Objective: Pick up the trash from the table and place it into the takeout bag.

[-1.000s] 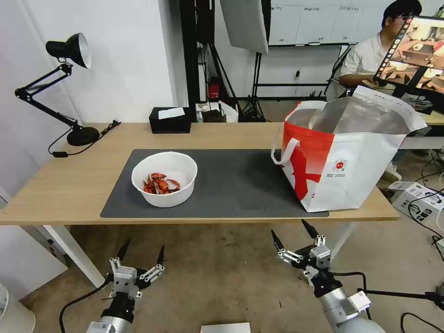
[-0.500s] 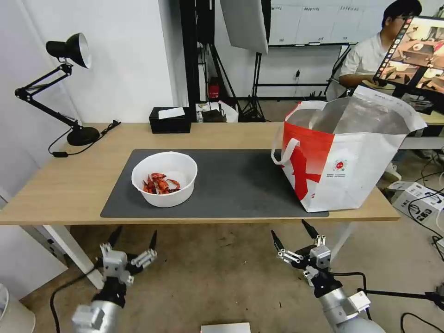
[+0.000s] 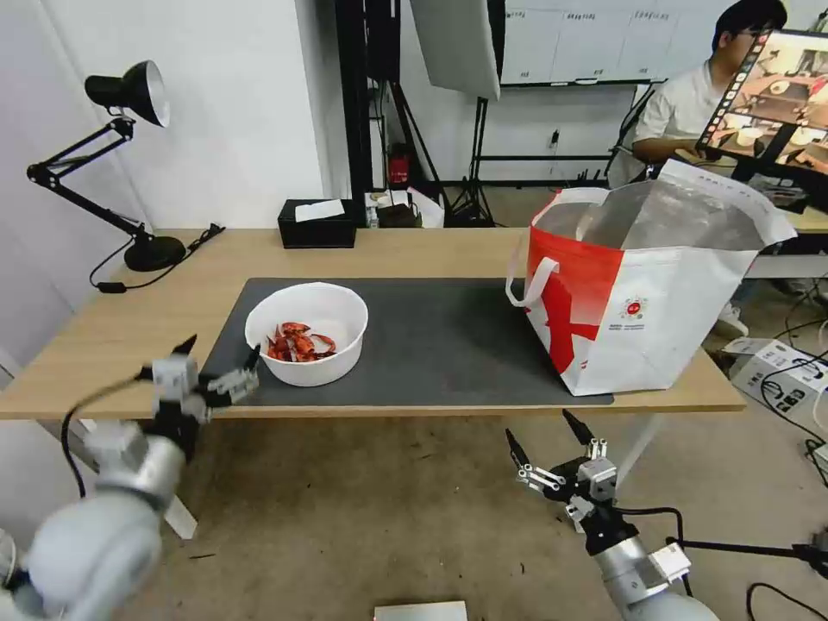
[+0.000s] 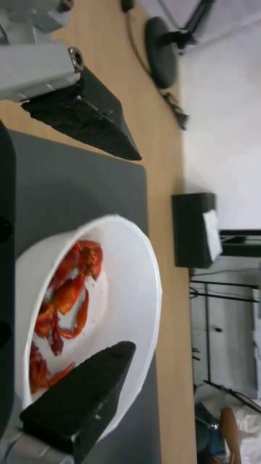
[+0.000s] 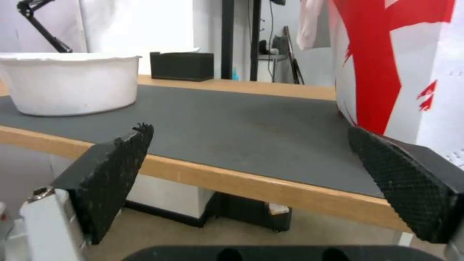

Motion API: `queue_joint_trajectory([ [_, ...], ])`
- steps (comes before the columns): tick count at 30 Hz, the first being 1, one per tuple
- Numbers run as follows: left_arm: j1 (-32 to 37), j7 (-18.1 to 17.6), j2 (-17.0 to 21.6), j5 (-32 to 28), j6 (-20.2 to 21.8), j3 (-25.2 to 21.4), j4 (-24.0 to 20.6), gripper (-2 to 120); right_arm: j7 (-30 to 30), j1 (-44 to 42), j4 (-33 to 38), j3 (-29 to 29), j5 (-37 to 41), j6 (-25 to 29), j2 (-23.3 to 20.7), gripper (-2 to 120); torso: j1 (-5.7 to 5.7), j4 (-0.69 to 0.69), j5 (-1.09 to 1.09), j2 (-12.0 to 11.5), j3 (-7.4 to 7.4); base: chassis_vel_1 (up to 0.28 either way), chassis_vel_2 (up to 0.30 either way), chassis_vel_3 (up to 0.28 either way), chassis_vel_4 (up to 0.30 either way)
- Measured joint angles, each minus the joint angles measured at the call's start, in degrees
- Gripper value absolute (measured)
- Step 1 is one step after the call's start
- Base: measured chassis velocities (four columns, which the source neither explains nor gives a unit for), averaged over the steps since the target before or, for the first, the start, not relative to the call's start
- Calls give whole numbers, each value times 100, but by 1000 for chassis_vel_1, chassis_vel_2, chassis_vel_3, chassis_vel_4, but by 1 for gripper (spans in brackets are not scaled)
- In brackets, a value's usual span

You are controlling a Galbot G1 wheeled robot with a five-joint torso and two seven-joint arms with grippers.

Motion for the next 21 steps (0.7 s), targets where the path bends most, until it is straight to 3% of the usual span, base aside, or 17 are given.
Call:
queue_joint_trajectory([
  [1,0,0,0,0,0,0,0,100,0,0,0,0,0,0,0,100,0,0,0,0,0,0,0,0,0],
  [3,-34,27,232,-779,482,-354,70,100,-1,0,0,0,0,0,0,100,-1,3,1,0,0,0,0,0,0],
  [4,-34,27,232,-779,482,-354,70,100,-1,0,0,0,0,0,0,100,-1,3,1,0,0,0,0,0,0],
  [6,-114,55,402,-1532,1010,-589,138,100,0,0,0,0,0,0,0,100,-1,5,1,0,0,0,0,0,0],
  [8,-403,71,546,-2158,1442,-535,253,100,0,0,0,0,0,1,0,100,-1,4,1,0,0,0,0,0,0],
  [9,-403,71,546,-2158,1442,-535,253,100,0,0,0,0,0,1,0,100,-1,4,1,0,0,0,0,0,0],
  [12,-1158,-8,735,-3033,1987,-69,566,100,0,0,0,0,0,1,0,100,0,2,0,0,0,0,0,0,0],
  [21,-2488,-757,801,-4041,2594,965,1283,100,-1,0,0,0,0,1,0,100,-1,1,1,0,0,0,0,0,0],
])
